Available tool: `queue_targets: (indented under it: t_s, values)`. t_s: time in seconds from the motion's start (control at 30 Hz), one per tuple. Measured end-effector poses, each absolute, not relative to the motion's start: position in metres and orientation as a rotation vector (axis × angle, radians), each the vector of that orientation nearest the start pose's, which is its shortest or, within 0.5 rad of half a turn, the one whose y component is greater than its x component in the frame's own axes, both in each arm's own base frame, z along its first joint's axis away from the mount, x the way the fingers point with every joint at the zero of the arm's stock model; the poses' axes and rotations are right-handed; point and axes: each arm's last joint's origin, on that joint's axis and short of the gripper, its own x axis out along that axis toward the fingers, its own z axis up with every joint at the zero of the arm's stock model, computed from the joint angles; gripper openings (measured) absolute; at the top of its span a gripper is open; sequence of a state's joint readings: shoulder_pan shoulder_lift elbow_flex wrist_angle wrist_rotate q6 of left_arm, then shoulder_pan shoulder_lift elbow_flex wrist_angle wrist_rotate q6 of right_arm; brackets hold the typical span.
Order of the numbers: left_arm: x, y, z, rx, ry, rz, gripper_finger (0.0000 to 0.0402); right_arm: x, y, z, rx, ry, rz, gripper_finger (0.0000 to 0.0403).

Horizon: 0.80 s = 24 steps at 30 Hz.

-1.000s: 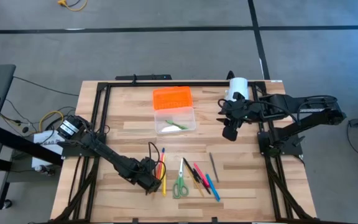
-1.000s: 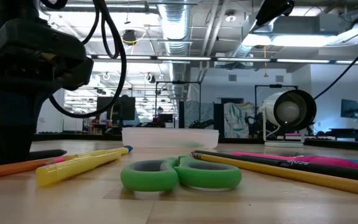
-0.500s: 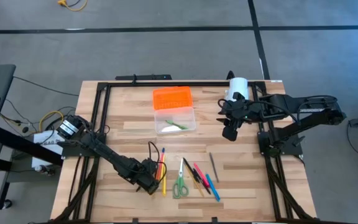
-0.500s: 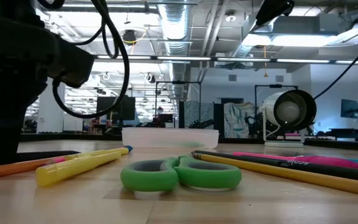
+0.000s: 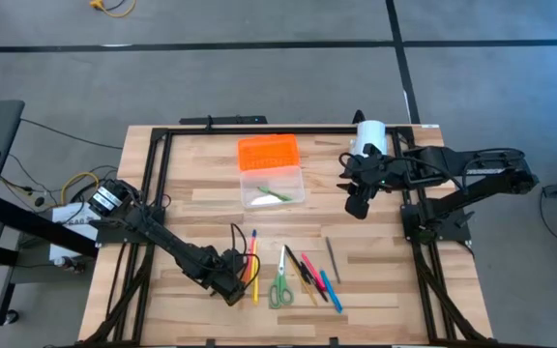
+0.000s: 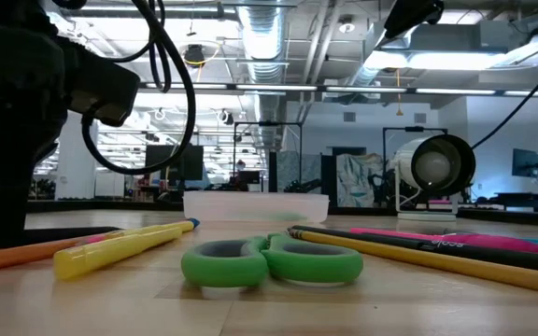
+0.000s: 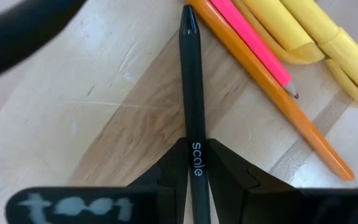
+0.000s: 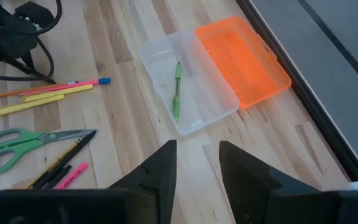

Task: Pick & place school supplies into a supply box
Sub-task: Put the left black pen into the supply box

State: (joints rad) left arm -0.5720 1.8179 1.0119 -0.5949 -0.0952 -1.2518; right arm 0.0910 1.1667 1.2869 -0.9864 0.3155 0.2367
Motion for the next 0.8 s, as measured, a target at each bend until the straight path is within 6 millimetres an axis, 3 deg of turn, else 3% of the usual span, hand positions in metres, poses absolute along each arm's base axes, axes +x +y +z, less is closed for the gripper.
queue_targets:
  t_s: [0.8]
  values:
    - [0.2669,-0.1669,0.1307,-0.729,1.241,0.599,0.0048,0.2137,0.0147,0.3626,0.039,0.818,-0.291,0.0115]
